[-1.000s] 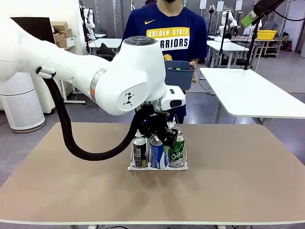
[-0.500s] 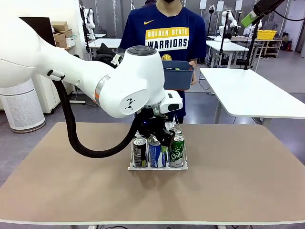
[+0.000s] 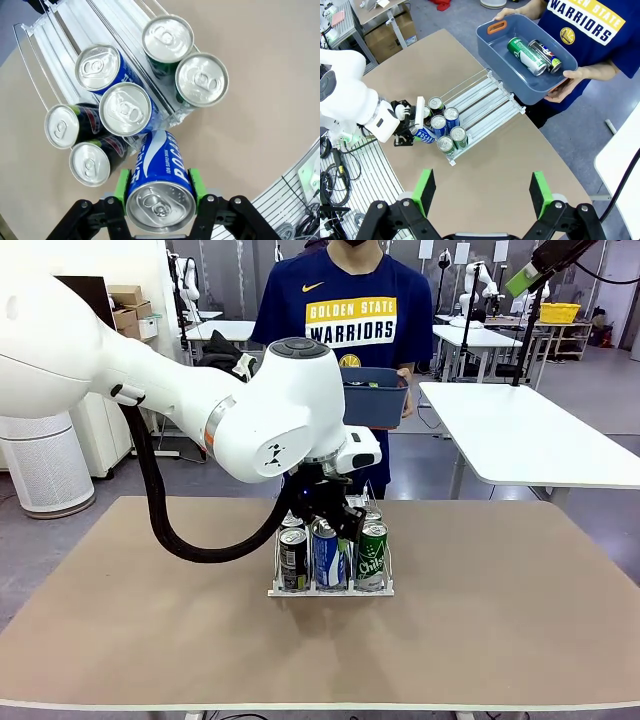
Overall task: Fill the beverage cans into the dispenser.
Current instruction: Place the picked Ionic drink in the line of the Automatic Can Dispenser with the same cans.
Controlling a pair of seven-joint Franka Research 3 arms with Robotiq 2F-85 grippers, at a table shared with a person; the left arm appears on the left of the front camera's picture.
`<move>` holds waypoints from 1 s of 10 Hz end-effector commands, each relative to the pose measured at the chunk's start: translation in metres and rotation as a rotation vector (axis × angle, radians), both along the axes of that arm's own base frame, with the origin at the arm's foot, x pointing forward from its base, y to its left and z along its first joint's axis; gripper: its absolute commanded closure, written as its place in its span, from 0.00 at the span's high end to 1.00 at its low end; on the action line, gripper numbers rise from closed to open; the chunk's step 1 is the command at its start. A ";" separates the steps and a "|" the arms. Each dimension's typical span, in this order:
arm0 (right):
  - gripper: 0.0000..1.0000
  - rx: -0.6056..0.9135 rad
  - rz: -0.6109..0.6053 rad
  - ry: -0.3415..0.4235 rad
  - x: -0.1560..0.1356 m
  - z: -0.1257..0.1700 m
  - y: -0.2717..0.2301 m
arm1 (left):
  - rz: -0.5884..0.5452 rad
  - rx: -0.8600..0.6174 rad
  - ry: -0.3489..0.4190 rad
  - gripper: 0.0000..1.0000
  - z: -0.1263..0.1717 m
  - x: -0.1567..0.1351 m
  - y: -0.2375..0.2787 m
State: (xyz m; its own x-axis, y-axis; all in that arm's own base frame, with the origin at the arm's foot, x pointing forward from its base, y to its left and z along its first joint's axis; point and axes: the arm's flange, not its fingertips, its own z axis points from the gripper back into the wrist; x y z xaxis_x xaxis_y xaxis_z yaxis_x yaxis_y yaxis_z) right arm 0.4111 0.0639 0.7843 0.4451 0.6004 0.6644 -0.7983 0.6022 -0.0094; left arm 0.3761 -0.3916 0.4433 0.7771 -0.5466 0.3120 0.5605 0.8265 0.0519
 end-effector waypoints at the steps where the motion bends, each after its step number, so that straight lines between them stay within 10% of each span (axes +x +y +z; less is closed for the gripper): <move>1: 1.00 0.006 0.000 0.001 -0.002 0.000 0.000 | 0.036 -0.041 -0.107 0.57 0.007 0.024 -0.003; 10: 1.00 0.006 0.000 0.001 -0.002 0.000 0.000 | 0.029 -0.107 -0.046 0.57 -0.018 0.057 0.001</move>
State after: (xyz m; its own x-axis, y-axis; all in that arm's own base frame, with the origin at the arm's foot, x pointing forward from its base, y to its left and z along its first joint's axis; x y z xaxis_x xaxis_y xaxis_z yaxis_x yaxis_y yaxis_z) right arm 0.4111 0.0638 0.7844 0.4451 0.6004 0.6644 -0.7983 0.6022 -0.0094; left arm 0.4194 -0.3902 0.4228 0.7933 -0.4891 0.3626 0.5228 0.8524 0.0060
